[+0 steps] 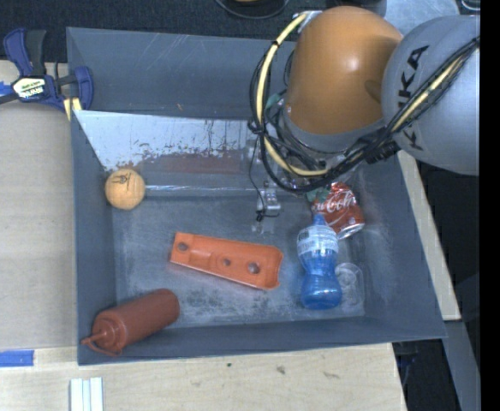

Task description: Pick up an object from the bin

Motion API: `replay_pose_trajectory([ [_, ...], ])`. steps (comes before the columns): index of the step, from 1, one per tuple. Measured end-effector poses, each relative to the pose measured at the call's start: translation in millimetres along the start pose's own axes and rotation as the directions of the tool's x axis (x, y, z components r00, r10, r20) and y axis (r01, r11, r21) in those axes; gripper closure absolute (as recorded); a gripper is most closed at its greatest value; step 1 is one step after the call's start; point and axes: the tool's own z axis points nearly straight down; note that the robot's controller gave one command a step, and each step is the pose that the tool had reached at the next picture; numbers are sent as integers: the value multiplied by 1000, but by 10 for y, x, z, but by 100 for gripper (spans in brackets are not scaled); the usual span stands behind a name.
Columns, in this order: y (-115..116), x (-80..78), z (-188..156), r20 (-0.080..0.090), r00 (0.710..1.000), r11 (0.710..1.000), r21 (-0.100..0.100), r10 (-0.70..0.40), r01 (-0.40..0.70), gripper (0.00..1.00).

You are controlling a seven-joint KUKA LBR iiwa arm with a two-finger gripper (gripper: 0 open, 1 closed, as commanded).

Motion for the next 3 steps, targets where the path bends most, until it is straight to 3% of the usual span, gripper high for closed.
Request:
replay_pose_trajectory([
  [1, -6, -15, -51, 9, 1000, 1000, -1, 3, -3, 0],
  [2, -197, 456, 682, 6, 988, 988, 0, -155, 155, 0],
  [3, 333, 609, 579, 15, 991, 991, -2, -133, 133, 0],
])
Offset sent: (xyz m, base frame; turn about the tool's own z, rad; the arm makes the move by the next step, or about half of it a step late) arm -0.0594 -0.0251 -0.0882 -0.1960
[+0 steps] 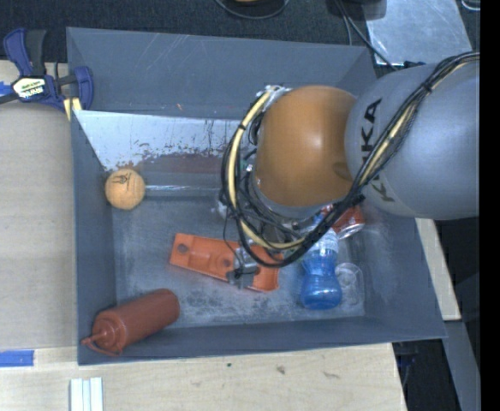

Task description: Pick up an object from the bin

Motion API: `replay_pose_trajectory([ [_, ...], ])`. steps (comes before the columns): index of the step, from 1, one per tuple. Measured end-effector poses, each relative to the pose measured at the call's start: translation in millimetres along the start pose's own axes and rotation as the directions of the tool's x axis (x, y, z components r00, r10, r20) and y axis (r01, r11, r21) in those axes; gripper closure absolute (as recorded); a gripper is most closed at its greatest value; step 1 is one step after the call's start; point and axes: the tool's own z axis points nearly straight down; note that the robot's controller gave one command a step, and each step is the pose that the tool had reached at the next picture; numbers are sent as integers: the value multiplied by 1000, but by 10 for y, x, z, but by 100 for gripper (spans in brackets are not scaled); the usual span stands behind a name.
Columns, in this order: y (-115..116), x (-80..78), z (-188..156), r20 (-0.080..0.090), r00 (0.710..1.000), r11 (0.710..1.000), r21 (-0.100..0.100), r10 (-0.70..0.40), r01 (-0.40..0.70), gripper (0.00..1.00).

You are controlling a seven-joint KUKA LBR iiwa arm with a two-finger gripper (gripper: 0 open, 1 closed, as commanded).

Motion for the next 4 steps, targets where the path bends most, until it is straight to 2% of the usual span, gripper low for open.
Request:
replay_pose_trajectory([
  [1, -944, -377, 1090, -6, 994, 994, 3, 113, -113, 0],
  [2, 133, -227, 1065, 3, 996, 996, -2, 91, -91, 100],
  [3, 133, -228, 1064, 4, 996, 996, -2, 92, -92, 100],
  [4, 53, -318, 1062, 9, 995, 995, -5, 98, -98, 100],
])
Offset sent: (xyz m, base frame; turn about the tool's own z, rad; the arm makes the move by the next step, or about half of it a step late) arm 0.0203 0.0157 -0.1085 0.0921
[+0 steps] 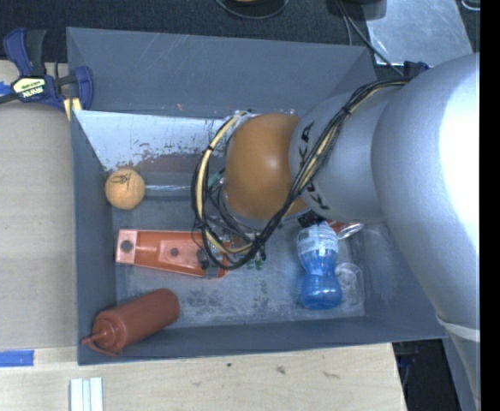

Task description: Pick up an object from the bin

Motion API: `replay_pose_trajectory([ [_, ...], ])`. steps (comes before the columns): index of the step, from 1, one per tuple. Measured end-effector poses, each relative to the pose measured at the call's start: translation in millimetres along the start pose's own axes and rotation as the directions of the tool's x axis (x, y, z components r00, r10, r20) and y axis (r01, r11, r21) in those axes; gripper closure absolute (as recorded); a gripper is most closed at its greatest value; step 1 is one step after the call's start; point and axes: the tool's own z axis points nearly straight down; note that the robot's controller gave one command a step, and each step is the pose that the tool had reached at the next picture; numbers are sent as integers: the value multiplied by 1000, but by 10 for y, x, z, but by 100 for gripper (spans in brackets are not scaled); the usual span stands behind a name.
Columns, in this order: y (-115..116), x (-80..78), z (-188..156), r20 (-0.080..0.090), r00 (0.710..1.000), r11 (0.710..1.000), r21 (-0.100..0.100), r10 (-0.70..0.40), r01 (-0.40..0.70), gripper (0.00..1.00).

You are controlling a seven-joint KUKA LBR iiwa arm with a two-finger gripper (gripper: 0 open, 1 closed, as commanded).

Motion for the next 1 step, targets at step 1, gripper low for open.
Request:
replay_pose_trajectory([
  [1, 60, -10, -677, 4, 1000, 1000, 1, -5, 5, 100],
])
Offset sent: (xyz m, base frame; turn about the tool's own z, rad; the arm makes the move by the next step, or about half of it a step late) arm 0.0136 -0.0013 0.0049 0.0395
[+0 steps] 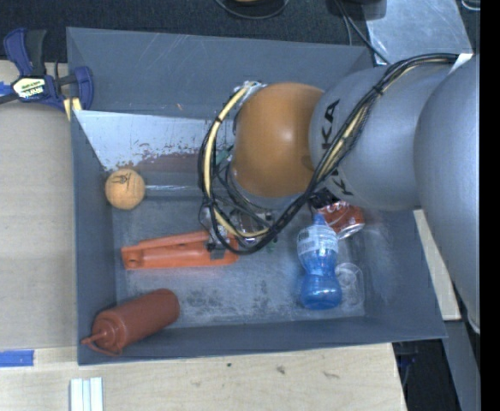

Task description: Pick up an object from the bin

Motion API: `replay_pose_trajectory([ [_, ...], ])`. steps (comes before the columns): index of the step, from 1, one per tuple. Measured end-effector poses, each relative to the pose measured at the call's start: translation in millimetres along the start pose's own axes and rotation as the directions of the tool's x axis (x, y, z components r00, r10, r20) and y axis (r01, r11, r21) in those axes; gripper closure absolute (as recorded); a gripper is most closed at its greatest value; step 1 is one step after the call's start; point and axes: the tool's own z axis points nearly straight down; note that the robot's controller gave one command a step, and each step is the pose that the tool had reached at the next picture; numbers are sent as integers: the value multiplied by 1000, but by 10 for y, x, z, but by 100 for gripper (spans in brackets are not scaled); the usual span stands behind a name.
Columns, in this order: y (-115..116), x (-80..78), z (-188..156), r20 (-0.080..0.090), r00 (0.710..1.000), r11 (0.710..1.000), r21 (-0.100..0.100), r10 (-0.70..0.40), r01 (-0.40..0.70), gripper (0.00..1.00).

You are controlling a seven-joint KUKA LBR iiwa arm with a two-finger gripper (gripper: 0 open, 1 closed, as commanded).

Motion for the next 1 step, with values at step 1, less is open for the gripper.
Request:
replay_pose_trajectory([
  [1, -85, -133, 639, -1, 999, 999, -1, 44, -44, 100],
])
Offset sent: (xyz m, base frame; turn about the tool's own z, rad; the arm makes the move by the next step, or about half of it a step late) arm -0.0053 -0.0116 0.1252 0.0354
